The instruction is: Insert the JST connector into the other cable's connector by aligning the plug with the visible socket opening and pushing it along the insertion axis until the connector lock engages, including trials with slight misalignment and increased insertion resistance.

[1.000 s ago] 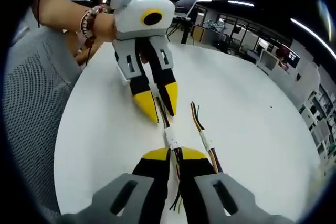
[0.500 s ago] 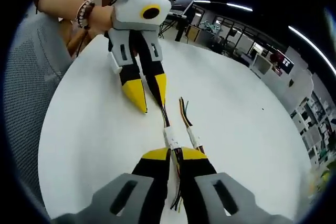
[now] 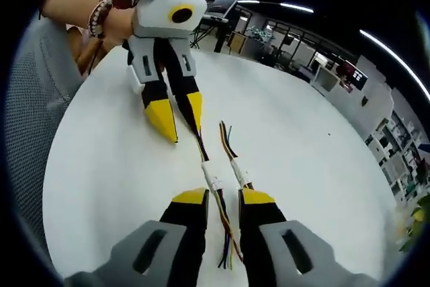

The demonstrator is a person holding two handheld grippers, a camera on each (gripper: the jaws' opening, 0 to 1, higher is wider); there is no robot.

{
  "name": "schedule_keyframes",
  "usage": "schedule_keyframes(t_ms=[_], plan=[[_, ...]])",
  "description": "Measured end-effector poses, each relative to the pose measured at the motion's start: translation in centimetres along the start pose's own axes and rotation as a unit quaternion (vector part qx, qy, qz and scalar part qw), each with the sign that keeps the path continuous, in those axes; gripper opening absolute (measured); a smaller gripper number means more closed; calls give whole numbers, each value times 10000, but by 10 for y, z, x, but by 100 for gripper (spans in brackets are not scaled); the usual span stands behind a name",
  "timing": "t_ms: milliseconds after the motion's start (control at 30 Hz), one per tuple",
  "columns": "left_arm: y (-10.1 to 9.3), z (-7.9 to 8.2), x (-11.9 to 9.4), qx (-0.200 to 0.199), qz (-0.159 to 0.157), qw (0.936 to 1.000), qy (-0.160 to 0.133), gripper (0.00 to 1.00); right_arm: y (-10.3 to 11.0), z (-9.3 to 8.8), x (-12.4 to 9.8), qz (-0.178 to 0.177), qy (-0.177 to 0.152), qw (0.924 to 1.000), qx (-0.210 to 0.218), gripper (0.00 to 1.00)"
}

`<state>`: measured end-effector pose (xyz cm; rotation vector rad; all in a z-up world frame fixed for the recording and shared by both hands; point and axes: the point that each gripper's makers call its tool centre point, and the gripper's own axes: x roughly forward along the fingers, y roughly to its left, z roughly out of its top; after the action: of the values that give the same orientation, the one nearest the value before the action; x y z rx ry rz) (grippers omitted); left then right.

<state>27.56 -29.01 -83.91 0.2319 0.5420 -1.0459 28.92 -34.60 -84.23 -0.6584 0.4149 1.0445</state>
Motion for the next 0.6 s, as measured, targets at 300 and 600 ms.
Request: schedule_keyframes(t_ms=[300, 600], plan=[[5, 32, -8, -571, 184, 9964, -606, 39, -31, 30, -23, -536, -640, 9940, 701, 22], [17, 64, -23, -981, 588, 9877, -1069, 83, -72, 64, -66, -1283, -1659, 9623, 1731, 35]])
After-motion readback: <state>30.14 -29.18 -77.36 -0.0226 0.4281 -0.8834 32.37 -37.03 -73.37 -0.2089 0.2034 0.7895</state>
